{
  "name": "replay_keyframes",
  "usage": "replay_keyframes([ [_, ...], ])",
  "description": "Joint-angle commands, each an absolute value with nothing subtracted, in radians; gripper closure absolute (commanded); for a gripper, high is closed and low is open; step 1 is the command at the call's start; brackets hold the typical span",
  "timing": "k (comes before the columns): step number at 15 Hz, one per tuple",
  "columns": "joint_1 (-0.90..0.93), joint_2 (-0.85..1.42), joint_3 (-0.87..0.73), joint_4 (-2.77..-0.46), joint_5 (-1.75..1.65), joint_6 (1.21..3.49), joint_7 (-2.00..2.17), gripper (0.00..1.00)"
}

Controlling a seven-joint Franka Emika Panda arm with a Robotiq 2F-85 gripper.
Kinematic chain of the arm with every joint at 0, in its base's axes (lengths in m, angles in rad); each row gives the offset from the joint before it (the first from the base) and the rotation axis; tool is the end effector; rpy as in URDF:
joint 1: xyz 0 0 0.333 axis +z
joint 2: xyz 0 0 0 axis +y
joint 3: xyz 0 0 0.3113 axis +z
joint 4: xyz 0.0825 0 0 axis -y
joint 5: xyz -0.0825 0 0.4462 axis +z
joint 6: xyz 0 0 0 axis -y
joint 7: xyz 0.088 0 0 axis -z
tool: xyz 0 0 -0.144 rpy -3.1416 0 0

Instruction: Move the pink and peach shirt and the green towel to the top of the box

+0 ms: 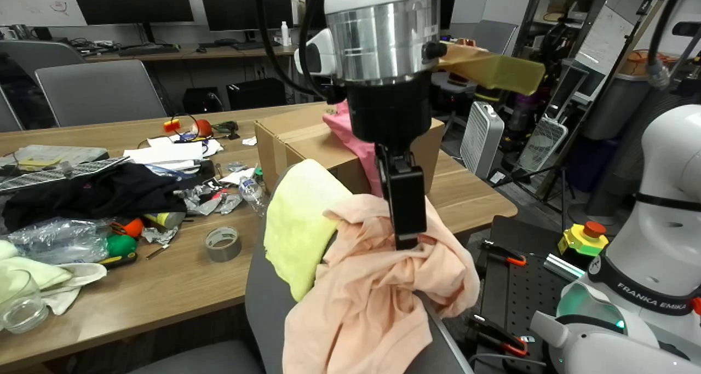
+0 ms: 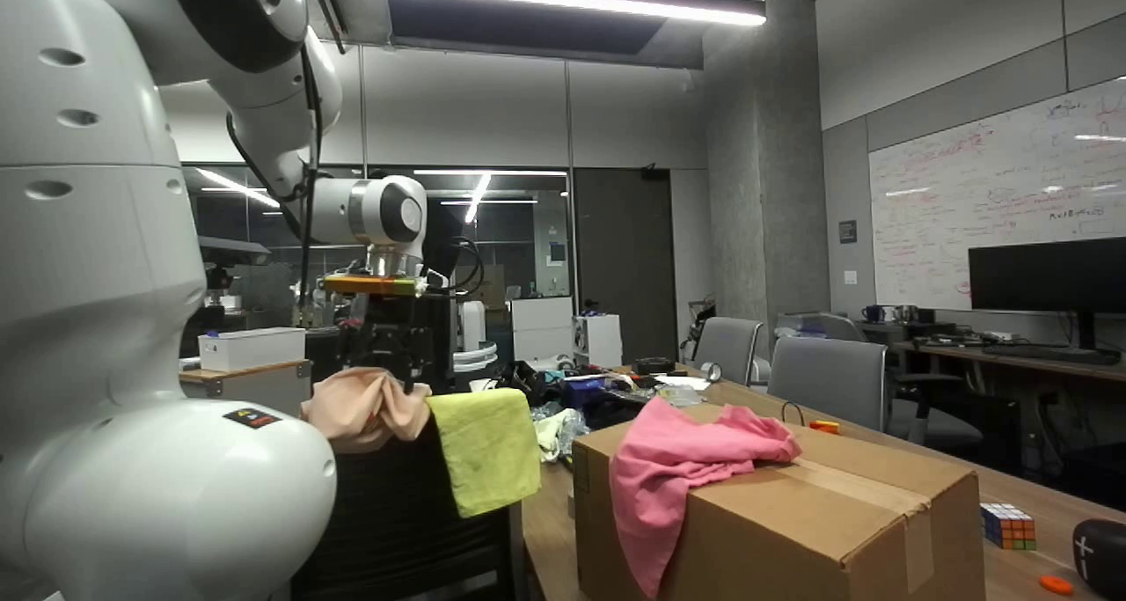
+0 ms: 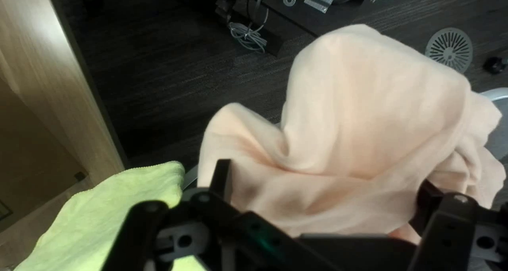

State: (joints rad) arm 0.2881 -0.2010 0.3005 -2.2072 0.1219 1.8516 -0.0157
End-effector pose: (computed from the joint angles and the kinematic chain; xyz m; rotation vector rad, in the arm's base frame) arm 0.4280 0.3022 0.3805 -3.0050 -0.8486 0.2672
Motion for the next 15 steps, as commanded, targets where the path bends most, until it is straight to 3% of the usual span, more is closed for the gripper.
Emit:
replay_keyframes([
  [1, 0.295, -0.202, 0.309, -2.225, 0.096, 1.883, -0.008, 0.09],
  [2, 0.296, -0.204, 0.309, -2.225, 0.096, 1.880, -0.010, 0.27],
  [11, 0.298, -0.220, 0.319, -2.228, 0.053, 1.887, -0.003, 0.95],
  [13, 0.300, -0.238, 0.322, -2.227, 0.041, 1.891, -0.004, 1.00],
  [15, 0.302, -0.265, 0.322, -2.228, 0.036, 1.897, -0.005, 0.97],
])
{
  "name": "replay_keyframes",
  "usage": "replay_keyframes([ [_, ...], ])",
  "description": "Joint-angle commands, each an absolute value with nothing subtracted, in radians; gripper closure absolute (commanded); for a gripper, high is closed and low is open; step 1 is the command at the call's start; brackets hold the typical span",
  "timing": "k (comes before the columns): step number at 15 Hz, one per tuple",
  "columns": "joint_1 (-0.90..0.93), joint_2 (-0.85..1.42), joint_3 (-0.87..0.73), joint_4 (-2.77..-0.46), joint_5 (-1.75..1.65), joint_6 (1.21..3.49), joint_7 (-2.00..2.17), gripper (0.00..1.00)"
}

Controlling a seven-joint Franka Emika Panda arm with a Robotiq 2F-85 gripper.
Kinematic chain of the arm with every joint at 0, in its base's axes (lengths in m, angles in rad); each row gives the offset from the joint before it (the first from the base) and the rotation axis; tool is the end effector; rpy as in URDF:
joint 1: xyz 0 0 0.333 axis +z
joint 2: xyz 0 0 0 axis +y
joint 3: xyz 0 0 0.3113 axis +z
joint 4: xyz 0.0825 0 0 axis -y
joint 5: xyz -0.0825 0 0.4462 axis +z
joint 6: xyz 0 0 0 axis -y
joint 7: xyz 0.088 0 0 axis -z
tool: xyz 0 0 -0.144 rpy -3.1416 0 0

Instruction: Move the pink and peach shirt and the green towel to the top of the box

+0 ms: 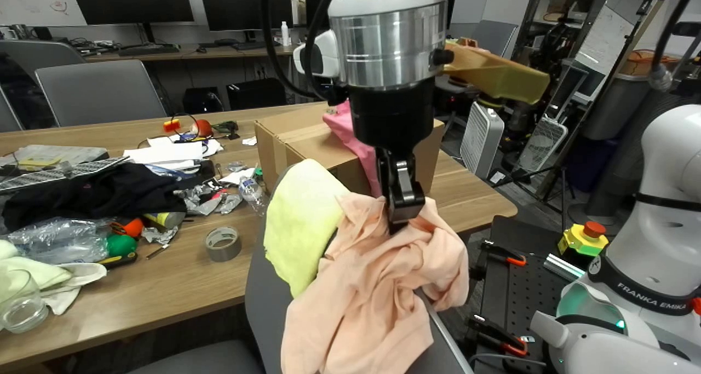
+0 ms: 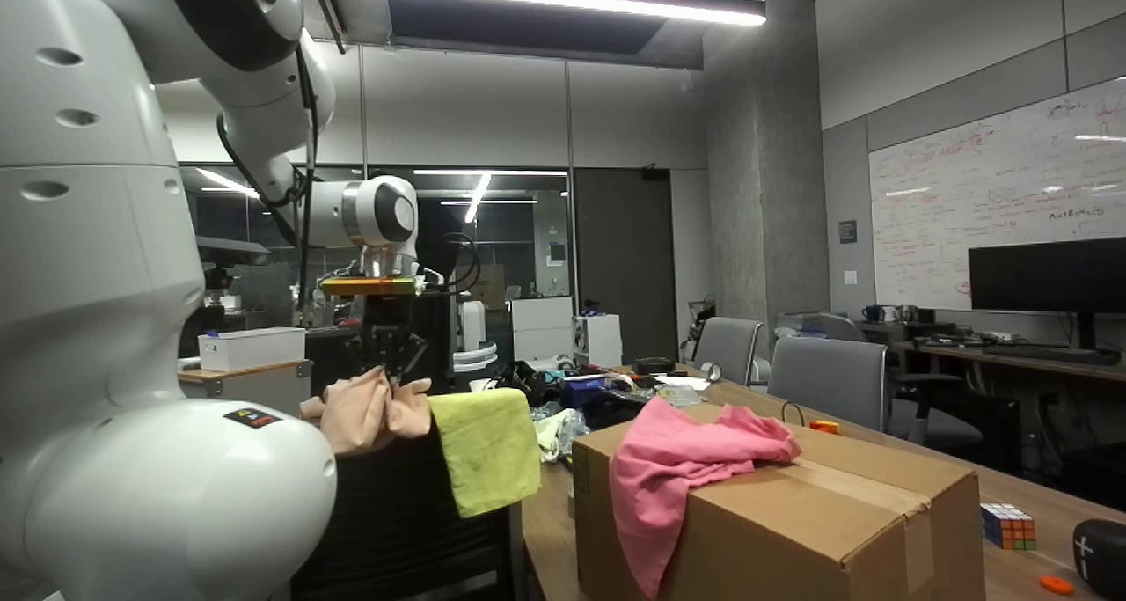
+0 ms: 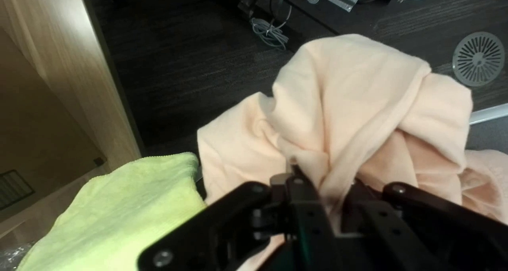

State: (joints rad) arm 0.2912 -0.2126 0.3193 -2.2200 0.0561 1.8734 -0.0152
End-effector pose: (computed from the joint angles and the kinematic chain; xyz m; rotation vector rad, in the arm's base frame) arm 0.4250 0.3045 0.3805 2.9451 0.9007 -0.2058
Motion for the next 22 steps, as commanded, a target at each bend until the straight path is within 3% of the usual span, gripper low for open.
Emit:
replay_keyframes([
  [1, 0.303, -0.278, 0.321, -2.227, 0.037, 1.896, -0.009, 0.97],
  [22, 0.220, -0.521, 0.277, -2.100, -0.033, 1.946, 0.080, 0.97],
])
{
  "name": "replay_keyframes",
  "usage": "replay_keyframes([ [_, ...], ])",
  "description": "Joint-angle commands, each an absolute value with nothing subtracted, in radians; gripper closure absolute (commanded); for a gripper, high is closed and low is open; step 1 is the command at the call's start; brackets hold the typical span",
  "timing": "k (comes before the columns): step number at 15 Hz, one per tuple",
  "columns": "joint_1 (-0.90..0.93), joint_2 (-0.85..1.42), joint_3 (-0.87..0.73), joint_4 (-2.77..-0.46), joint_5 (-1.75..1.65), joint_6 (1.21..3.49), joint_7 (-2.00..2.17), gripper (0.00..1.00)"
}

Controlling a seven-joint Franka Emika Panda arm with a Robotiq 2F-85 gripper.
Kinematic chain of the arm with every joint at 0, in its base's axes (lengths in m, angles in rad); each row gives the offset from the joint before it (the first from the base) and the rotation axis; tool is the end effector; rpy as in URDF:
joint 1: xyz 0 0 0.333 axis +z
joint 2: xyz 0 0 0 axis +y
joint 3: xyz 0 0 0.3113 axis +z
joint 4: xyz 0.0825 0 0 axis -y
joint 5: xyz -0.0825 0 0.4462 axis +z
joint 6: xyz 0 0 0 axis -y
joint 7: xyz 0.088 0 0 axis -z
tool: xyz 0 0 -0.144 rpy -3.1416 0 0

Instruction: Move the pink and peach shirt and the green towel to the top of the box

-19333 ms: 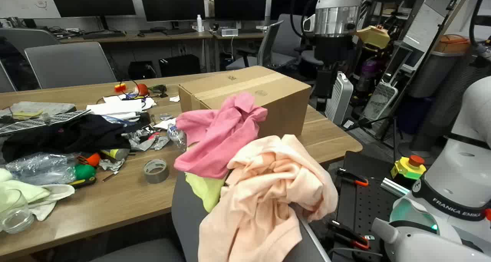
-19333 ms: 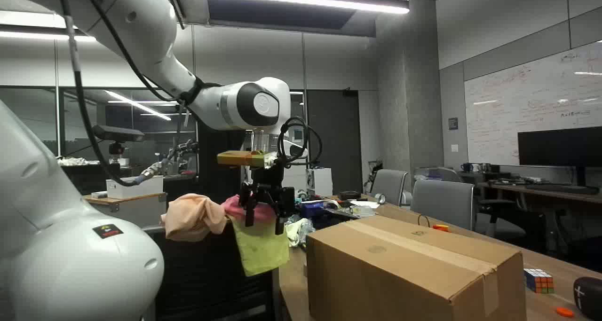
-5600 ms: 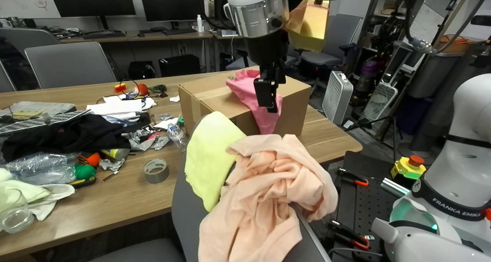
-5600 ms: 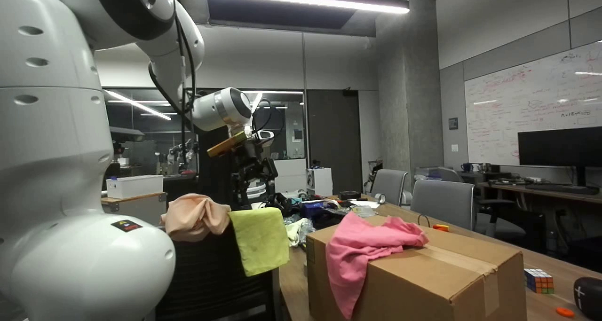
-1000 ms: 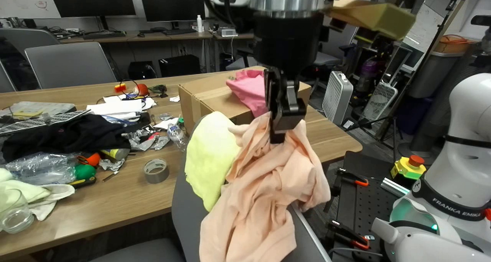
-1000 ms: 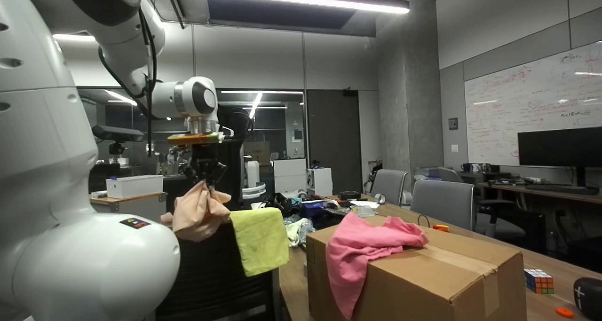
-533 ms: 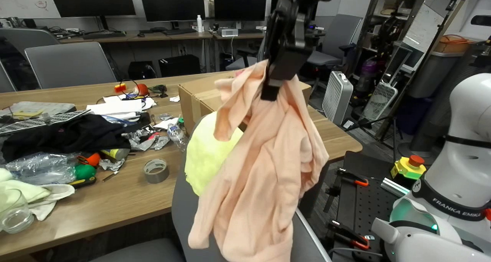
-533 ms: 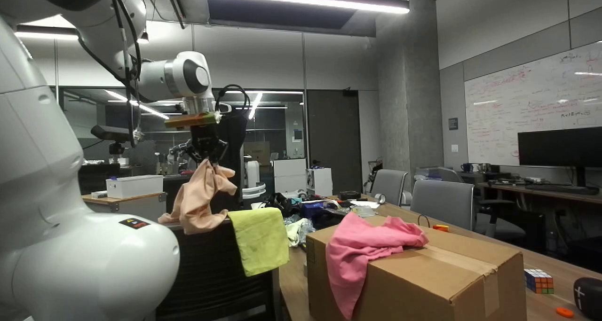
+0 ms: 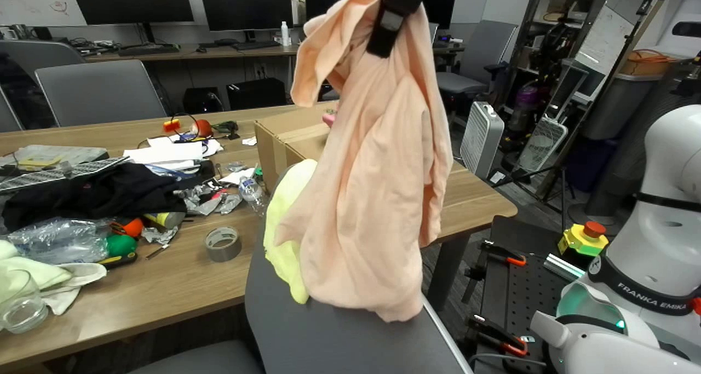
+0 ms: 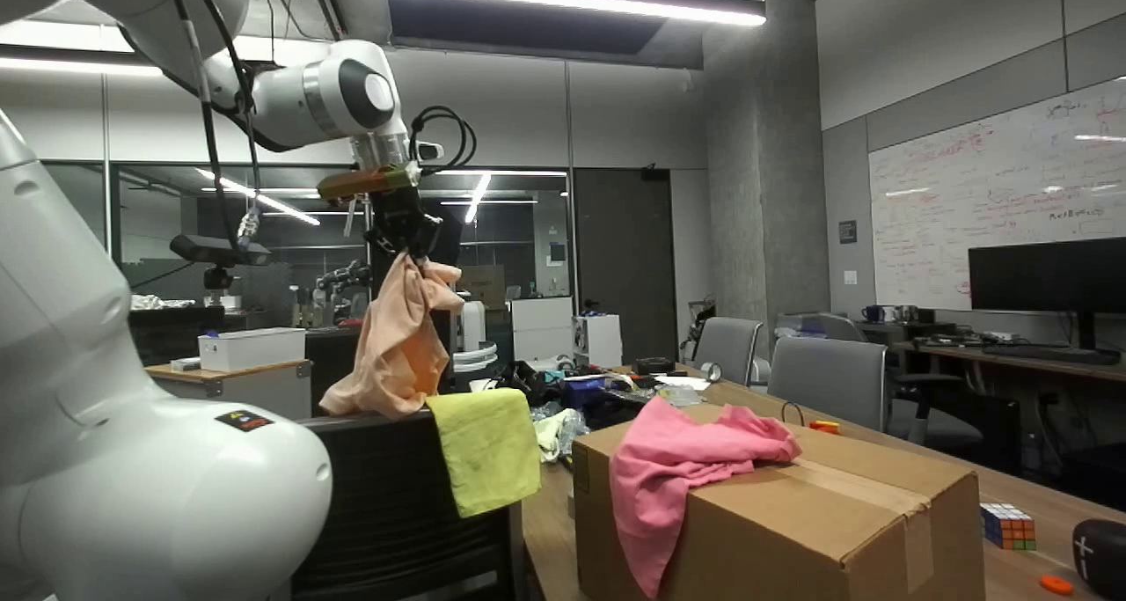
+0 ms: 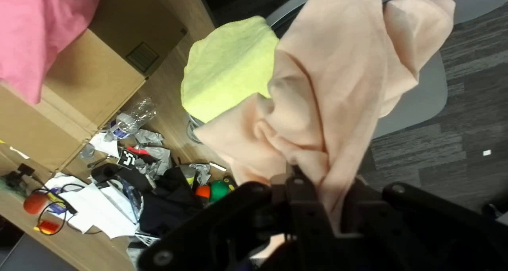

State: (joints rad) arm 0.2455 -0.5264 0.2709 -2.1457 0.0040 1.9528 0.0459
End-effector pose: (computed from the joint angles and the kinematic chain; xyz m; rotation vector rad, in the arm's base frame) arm 0.4263 0.2619 0.5868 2.9754 0.6904 0.5243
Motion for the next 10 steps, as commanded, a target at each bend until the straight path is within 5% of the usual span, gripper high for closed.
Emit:
replay_keyframes([
  [1, 0.209, -0.512, 0.281, -2.088, -0.045, 1.946, 0.093, 0.97],
  [10, 0.144, -0.514, 0.254, -1.992, -0.085, 1.911, 0.166, 0.97],
])
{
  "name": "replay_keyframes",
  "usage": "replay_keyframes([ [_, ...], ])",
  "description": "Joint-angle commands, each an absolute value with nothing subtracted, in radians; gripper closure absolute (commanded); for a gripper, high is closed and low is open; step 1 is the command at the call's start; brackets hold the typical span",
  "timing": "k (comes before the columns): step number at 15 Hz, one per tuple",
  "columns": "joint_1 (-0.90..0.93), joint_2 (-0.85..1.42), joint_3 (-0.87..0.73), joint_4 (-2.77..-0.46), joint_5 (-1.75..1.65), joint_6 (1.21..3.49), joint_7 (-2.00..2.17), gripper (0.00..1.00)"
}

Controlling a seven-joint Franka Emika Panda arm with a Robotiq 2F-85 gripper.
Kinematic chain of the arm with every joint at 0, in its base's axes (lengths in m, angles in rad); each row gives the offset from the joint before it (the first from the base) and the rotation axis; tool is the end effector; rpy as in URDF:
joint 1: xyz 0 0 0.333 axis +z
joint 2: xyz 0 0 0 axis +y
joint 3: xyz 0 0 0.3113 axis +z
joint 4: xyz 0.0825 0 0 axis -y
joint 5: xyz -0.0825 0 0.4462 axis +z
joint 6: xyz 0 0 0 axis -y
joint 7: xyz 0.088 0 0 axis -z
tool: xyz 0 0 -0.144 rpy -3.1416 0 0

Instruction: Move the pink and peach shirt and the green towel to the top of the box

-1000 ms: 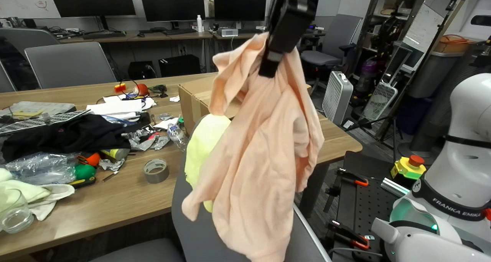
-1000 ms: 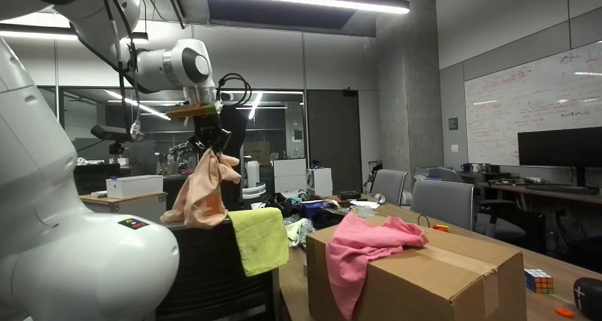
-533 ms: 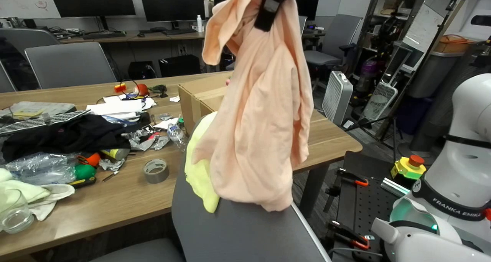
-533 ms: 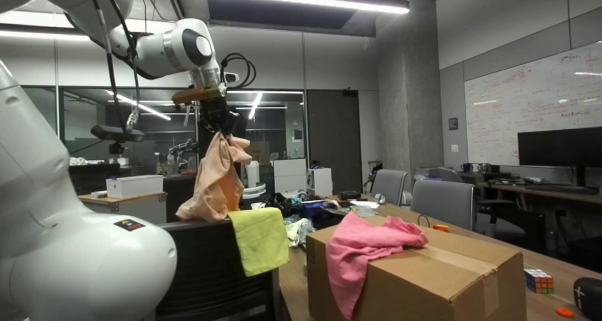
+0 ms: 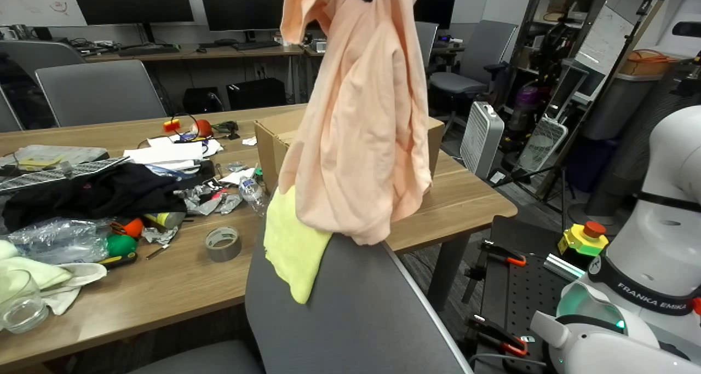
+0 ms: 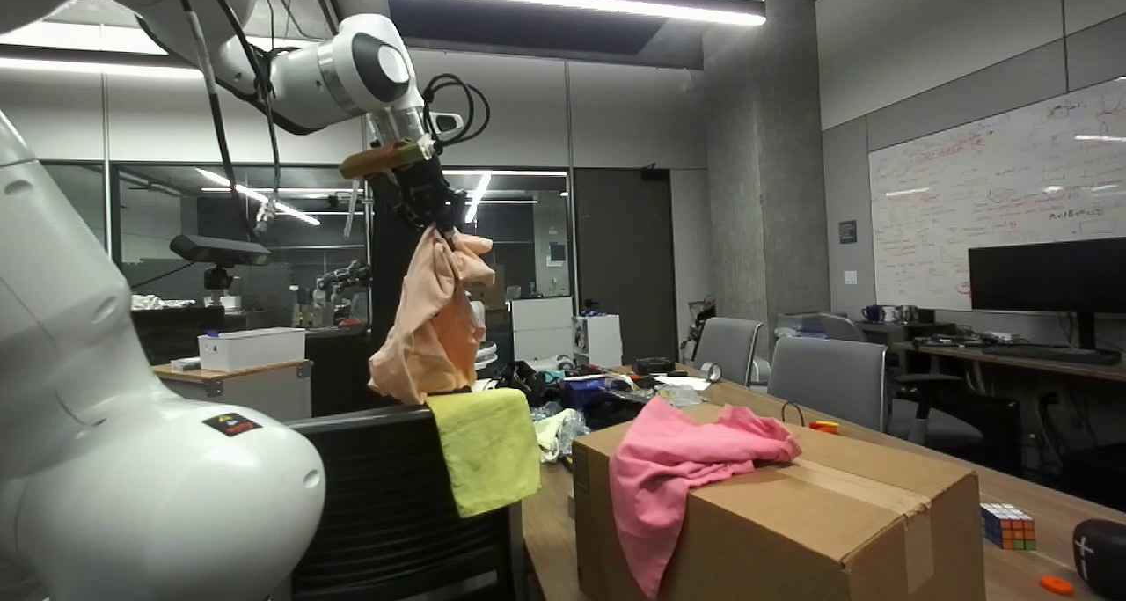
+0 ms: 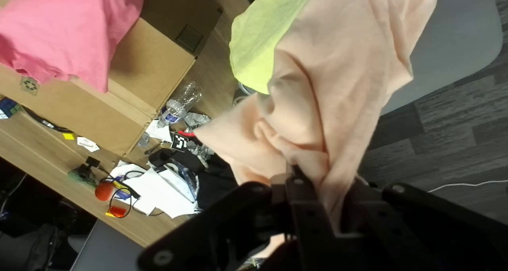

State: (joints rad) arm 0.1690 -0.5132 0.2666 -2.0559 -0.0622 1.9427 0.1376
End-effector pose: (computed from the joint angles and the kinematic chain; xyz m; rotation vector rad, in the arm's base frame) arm 0.4514 0.2277 0.6322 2.9603 0.4499 0.6390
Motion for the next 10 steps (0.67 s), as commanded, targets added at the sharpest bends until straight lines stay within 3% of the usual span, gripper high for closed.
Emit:
replay_keyframes([
  [1, 0.134, -0.522, 0.239, -1.980, -0.083, 1.901, 0.164, 0.97],
  [10, 0.010, -0.503, 0.130, -1.878, -0.114, 1.810, 0.184, 0.97],
])
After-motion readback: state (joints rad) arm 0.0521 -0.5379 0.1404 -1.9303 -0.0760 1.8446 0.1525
